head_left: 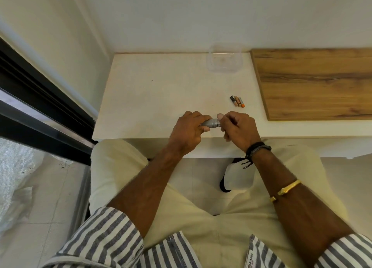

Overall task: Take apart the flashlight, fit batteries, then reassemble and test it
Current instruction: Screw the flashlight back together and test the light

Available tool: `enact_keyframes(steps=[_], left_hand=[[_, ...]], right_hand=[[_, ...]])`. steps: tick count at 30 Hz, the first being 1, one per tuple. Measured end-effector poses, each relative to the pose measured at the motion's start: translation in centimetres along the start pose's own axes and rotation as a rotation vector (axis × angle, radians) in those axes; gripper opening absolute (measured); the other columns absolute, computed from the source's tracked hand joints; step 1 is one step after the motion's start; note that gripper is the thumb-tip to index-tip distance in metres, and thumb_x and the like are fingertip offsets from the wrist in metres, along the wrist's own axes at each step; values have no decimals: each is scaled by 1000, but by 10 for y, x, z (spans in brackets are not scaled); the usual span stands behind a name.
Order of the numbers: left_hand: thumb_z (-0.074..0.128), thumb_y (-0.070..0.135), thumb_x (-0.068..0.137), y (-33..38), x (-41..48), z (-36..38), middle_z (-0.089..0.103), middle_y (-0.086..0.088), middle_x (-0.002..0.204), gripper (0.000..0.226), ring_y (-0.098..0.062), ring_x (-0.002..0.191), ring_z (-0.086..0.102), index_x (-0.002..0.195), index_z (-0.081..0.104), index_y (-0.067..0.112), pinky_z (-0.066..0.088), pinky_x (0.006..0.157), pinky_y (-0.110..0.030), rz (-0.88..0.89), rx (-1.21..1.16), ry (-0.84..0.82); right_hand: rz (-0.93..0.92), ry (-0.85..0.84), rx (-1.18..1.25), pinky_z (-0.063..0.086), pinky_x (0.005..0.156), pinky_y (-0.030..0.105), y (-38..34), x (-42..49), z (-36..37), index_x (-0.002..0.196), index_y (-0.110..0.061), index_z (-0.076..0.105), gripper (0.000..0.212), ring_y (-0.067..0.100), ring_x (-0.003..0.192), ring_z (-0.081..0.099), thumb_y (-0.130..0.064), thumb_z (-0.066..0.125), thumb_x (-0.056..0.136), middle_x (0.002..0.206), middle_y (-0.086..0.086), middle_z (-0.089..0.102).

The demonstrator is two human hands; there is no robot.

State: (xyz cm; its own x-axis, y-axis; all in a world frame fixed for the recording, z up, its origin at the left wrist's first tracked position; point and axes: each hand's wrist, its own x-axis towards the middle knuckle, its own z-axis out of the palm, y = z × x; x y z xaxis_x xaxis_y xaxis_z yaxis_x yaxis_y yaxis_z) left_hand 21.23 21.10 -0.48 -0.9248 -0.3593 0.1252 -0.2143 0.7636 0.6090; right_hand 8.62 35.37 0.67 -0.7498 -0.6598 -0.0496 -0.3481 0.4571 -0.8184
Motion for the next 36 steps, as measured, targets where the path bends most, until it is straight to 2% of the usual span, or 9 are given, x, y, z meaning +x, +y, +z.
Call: enact_keyframes(steps=[3,6,9,14,17,22,25,29,36], left_hand=[[58,19,96,2,0,2,67,-4,105,29,-20,91,49,125,64,17,42,81,-35,11,-26,0],[57,20,97,1,0,2,66,-4,106,30,-21,92,49,126,63,18,44,82,-37,-9,-23,-2],[55,21,98,-3,1,1,66,-5,107,29,-21,94,49,127,62,18,45,83,-40,-52,-8,2],[56,21,98,-5,1,1,66,-5,109,29,-19,95,49,126,63,18,45,83,-38,-72,5,-1],[57,20,97,-3,1,1,66,-3,106,27,-20,93,49,123,64,19,45,82,-37,-49,-5,4],[58,21,97,-1,0,2,67,-2,106,29,-18,94,49,125,63,19,43,82,-35,-7,-36,-8],[57,20,98,0,0,3,66,-3,108,29,-19,95,49,126,62,18,44,83,-36,-12,-44,-14],[54,20,99,-1,1,2,65,-4,110,30,-21,98,50,128,62,17,46,85,-41,-68,-29,-9],[54,20,99,0,0,-1,66,-3,106,26,-21,96,50,124,63,19,46,85,-43,-74,-23,-14]], right_hand=[[49,47,-120,58,59,39,-2,-1,4,75,-11,68,53,30,59,67,-53,49,101,64,8,67],[106,26,-7,61,58,36,-3,-1,4,83,-14,69,52,24,57,69,-59,47,99,73,7,71],[86,-96,268,63,64,32,-1,2,-1,112,-15,68,26,19,75,76,-36,68,96,102,8,74],[-71,-99,136,64,72,30,4,2,-2,115,-13,72,27,19,77,76,-9,76,89,101,6,76],[-37,-60,112,64,65,27,2,0,-1,107,-11,74,19,14,68,75,-24,70,94,83,4,76],[53,-35,-7,59,54,25,-1,-2,-1,84,-11,71,47,13,52,70,-53,57,96,65,4,72],[81,-49,59,63,58,30,-1,-2,-1,95,-13,71,49,17,57,73,-58,54,96,77,6,75],[-43,-137,118,64,70,31,1,1,-3,123,-23,66,35,16,81,75,-32,75,90,110,-1,71],[-112,-95,91,65,70,36,4,-1,-1,117,-13,71,24,22,82,75,-19,71,94,95,8,76]])
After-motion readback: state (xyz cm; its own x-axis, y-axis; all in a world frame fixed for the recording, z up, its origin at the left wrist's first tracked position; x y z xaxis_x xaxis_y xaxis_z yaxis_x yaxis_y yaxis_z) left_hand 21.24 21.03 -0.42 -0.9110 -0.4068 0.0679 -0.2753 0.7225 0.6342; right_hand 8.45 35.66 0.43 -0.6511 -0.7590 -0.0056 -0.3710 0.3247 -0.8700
